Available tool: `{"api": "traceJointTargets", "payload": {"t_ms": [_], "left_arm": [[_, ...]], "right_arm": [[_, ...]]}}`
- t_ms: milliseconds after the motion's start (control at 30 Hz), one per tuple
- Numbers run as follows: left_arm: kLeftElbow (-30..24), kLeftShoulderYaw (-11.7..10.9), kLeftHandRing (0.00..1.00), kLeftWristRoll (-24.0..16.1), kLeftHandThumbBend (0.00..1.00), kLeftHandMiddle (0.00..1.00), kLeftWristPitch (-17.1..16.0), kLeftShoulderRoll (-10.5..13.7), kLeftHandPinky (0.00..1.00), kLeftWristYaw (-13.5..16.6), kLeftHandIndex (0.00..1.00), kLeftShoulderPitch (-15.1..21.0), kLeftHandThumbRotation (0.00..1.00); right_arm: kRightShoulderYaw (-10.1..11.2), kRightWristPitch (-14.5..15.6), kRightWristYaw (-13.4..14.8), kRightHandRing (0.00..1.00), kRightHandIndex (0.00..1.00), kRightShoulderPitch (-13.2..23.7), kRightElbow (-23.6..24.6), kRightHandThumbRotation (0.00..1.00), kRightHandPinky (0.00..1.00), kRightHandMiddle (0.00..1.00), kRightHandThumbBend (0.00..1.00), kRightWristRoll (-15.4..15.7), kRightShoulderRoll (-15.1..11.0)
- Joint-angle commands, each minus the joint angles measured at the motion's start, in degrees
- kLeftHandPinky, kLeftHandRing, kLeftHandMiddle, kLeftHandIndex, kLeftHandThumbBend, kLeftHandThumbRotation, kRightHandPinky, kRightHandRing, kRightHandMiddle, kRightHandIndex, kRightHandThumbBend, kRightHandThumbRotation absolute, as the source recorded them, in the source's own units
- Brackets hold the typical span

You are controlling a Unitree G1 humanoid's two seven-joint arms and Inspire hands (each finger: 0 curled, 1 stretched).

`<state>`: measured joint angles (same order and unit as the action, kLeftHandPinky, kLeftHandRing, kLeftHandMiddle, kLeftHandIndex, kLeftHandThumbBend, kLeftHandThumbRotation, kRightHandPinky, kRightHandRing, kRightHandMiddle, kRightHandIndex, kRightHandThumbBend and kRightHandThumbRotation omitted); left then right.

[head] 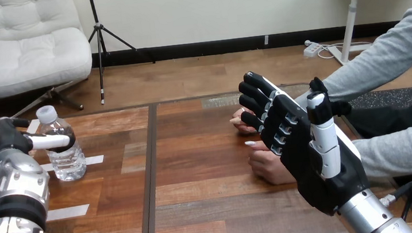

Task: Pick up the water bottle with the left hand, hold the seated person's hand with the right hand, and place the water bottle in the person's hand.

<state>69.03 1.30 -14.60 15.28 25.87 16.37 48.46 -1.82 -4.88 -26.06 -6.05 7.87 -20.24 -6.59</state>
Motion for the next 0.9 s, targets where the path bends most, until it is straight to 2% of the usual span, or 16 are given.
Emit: {"api": "traceJointTargets", "payload": {"t_ms": [0, 167, 300, 867], "left_arm": [[-1.0, 1.9, 0.61, -2.1, 0.84, 0.66, -0.6, -0.7, 0.48, 2.1, 0.64, 4.6, 0.00], [-1.2, 1.4, 0.47, -1.7, 0.78, 0.53, -0.3, -0.9, 0.40, 2.7, 0.56, 4.8, 0.00], [-0.9, 1.6, 0.43, -1.9, 0.75, 0.49, -1.3, -0.6, 0.37, 2.6, 0.53, 4.6, 0.00], [-0.9, 1.0, 0.41, -1.5, 0.75, 0.48, -4.3, 0.1, 0.35, 2.6, 0.51, 4.1, 0.00]], "right_arm": [[0.2, -1.4, -0.1, 0.99, 0.95, 1.7, 2.8, 1.00, 1.00, 0.97, 0.87, -0.8, 0.8], [0.2, -1.6, -0.1, 0.98, 0.95, 1.7, 2.7, 1.00, 1.00, 0.97, 0.87, -0.7, 0.8], [0.3, -1.8, -0.1, 0.98, 0.95, 1.7, 2.7, 1.00, 1.00, 0.97, 0.87, -0.7, 0.9], [0.4, -1.6, 0.1, 0.98, 0.95, 1.7, 2.8, 1.00, 1.00, 0.97, 0.88, -0.8, 0.9]]}}
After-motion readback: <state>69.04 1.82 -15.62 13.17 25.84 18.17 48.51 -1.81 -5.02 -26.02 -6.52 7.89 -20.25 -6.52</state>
